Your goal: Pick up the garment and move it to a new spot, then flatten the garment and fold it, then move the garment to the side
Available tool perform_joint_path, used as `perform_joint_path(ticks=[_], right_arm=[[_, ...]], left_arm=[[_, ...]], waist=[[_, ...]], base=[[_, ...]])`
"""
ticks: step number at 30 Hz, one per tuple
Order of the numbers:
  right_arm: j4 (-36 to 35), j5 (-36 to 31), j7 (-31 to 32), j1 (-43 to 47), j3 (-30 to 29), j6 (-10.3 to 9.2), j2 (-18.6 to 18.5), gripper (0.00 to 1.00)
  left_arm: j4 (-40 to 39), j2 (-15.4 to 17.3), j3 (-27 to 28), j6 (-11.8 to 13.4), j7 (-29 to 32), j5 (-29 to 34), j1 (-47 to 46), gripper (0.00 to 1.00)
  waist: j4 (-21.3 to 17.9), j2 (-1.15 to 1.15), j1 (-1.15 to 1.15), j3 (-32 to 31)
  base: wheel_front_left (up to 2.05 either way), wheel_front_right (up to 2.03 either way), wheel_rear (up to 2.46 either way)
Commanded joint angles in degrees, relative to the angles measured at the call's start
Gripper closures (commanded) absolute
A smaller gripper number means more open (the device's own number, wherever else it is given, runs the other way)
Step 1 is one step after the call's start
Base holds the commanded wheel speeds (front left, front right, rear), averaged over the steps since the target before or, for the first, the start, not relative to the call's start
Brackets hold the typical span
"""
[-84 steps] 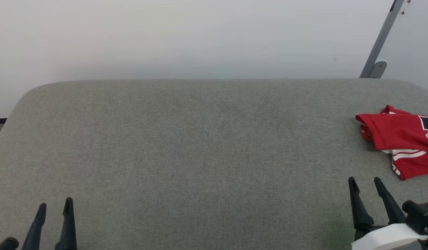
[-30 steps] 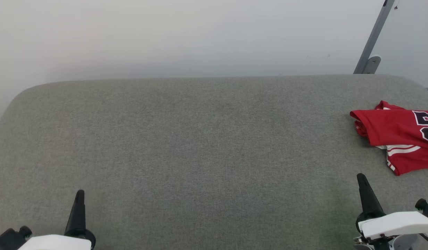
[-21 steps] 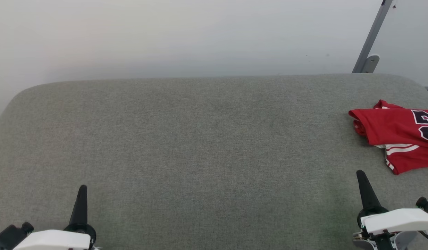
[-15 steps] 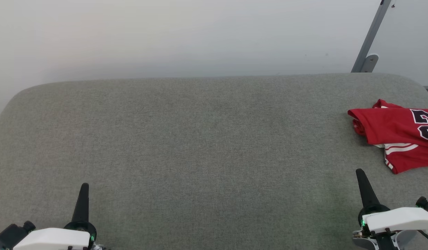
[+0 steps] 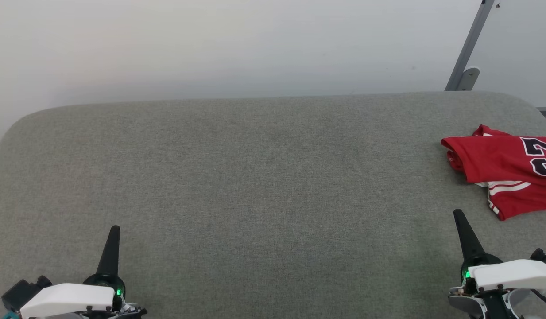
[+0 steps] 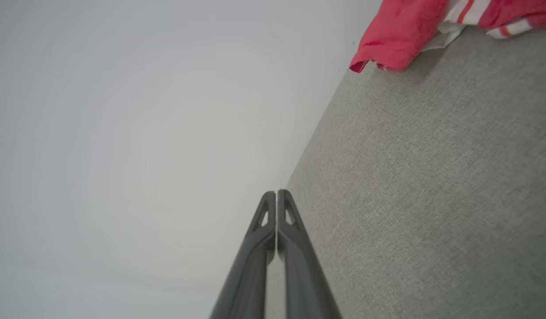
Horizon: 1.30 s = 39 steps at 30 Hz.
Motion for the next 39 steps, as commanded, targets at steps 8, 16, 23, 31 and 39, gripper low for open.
perform_joint_path(ticks=[8,16,23,31,39], right_arm=[[-0.4,4.2,1.3,-1.6,-0.3,-0.01,0.3,1.00],[-0.4,7.6,2.2,-2.0,-0.6,-0.01,0.6,1.00],[-0.3,10.7,3.0,-2.5,-0.9,-0.01,0.9,1.00],[-0.3,13.3,3.6,-2.7,-1.1,-0.01,1.1,1.00],[-0.2,16.1,4.4,-3.2,-1.3,-0.02,1.4,1.00]], left_arm=[[0.1,-0.4,0.4,-0.1,1.2,-4.0,-2.0,1.00],[0.5,-1.0,0.6,-0.1,2.3,-6.7,-3.0,1.00],[0.8,-1.4,0.7,-0.1,3.2,-9.3,-3.8,1.00],[1.1,-1.9,0.8,-0.2,4.1,-11.8,-4.3,1.00],[1.3,-2.4,0.8,-0.2,4.8,-14.0,-5.1,1.00]], waist=[[-0.3,0.00,0.00,0.1],[-0.5,0.00,0.00,0.2],[-0.8,0.00,0.00,0.3],[-1.0,0.00,0.00,0.3],[-1.2,0.00,0.00,0.4]], base=[[0.00,0.00,0.00],[0.00,0.00,0.00],[0.00,0.00,0.00],[0.00,0.00,0.00],[0.00,0.00,0.00]])
